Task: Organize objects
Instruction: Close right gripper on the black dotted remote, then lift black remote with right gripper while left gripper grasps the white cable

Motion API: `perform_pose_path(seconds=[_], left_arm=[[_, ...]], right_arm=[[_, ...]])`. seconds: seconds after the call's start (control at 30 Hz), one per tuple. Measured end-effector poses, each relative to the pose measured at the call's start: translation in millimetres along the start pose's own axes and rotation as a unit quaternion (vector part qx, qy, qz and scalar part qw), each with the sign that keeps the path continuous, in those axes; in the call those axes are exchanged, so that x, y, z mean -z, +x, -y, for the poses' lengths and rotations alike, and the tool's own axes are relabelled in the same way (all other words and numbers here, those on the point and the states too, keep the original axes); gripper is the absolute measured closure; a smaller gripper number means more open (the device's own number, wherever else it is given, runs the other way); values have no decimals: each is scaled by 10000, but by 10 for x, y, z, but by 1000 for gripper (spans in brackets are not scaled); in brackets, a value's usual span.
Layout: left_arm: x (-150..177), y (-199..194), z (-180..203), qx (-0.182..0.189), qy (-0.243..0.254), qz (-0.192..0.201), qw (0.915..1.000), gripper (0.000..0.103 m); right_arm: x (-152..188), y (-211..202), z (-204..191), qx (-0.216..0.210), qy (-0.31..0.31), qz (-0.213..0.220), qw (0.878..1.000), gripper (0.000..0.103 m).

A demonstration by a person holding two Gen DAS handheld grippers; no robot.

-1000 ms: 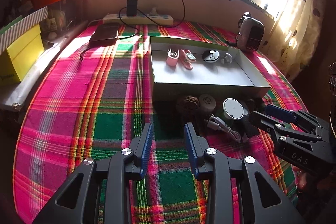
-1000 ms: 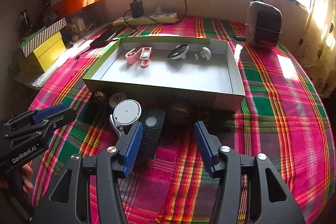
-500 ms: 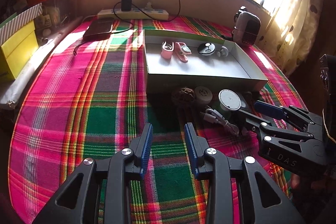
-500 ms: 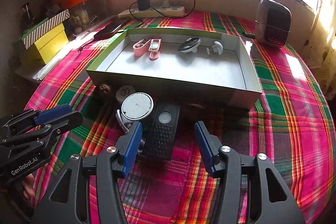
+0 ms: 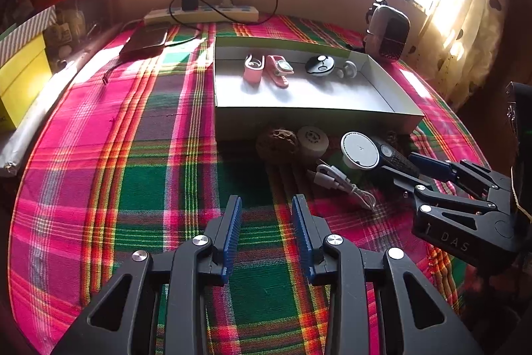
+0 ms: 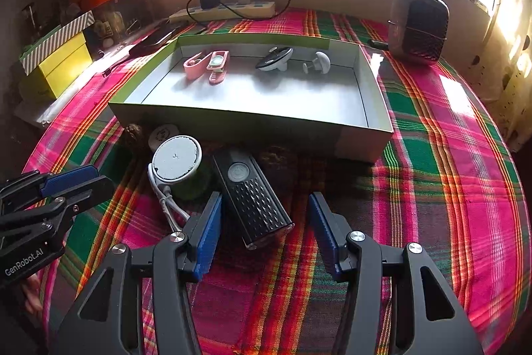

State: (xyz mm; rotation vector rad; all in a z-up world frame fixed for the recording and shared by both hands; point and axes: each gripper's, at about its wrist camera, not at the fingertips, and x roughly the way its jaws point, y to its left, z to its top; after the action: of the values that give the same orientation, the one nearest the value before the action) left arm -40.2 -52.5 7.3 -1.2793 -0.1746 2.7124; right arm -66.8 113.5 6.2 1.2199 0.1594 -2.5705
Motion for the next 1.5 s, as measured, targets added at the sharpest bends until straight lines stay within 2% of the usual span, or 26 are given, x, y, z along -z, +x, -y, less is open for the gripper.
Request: perform_pose_path(seconds=[0.13, 0.33, 0.6, 0.8, 1.07, 1.5], left_arm=[[11, 16, 37, -24, 22, -40, 10000, 73], [24, 12, 114, -46, 67, -56, 10000, 73], [16, 32, 232, 68, 94, -110, 9999, 73], [19, 36, 266, 67, 57, -109, 9999, 73], [33, -12, 259, 31, -40, -70, 10000, 73], [47, -107, 146, -56, -247, -12, 9997, 73]], right_arm=[[0, -23, -14, -149, -136, 60, 9998, 66], [41, -68, 22, -305, -178, 71, 9994, 74], [113, -132, 58, -529, -264, 71, 9982, 74], [204, -227, 48, -603, -577, -19, 9965, 74], [286, -265, -113, -948, -976, -141, 9906, 74], [335, -295, -302, -1748, -1124, -204, 9780, 74]])
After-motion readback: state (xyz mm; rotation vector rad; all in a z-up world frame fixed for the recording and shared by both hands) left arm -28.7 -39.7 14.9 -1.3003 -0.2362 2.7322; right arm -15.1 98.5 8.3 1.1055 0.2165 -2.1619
